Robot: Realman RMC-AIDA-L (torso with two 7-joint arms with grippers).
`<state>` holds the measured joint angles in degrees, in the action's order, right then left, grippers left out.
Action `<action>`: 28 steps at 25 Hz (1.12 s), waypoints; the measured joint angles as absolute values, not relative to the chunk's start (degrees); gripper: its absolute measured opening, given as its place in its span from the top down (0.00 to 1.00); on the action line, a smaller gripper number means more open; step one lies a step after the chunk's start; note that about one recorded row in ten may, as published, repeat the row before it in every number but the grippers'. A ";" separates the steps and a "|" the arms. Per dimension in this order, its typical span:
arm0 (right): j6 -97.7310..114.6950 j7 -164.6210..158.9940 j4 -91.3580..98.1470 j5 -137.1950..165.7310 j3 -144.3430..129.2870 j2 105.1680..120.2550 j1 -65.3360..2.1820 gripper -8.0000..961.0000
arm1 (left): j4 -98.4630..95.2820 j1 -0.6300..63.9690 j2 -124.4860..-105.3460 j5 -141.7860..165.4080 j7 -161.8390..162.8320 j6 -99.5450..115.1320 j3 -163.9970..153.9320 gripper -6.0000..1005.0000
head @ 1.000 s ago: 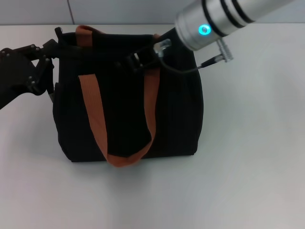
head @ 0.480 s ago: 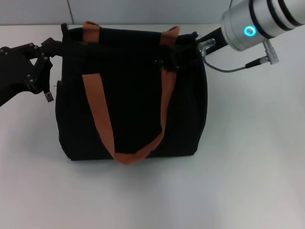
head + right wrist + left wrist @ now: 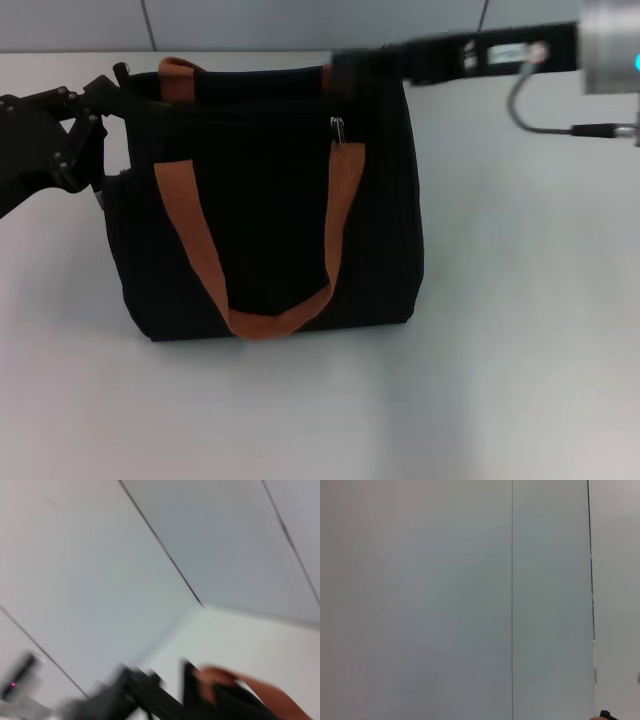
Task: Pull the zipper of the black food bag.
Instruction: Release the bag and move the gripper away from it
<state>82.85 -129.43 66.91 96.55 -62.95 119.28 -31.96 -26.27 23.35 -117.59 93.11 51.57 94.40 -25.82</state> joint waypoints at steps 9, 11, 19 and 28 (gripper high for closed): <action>105.75 -89.86 46.44 81.68 -50.18 118.31 -27.97 0.59 | -26.28 23.38 -117.60 93.34 52.94 94.45 -26.26 0.90; 106.91 -83.33 43.13 82.11 -49.59 118.11 -26.68 0.50 | -26.28 23.38 -117.60 93.50 53.28 94.45 -26.51 0.90; 107.45 -65.62 34.51 93.43 -49.96 118.32 -24.14 0.22 | -26.49 23.12 -117.39 93.63 54.64 94.39 -28.06 0.90; 104.10 -54.07 29.18 104.58 -49.94 118.69 -24.01 0.15 | -26.63 23.21 -117.00 94.38 56.59 93.79 -28.48 0.90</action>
<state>104.10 -54.07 29.18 104.58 -49.94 118.69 -24.01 -26.63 23.21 -117.00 94.38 56.59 93.79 -28.48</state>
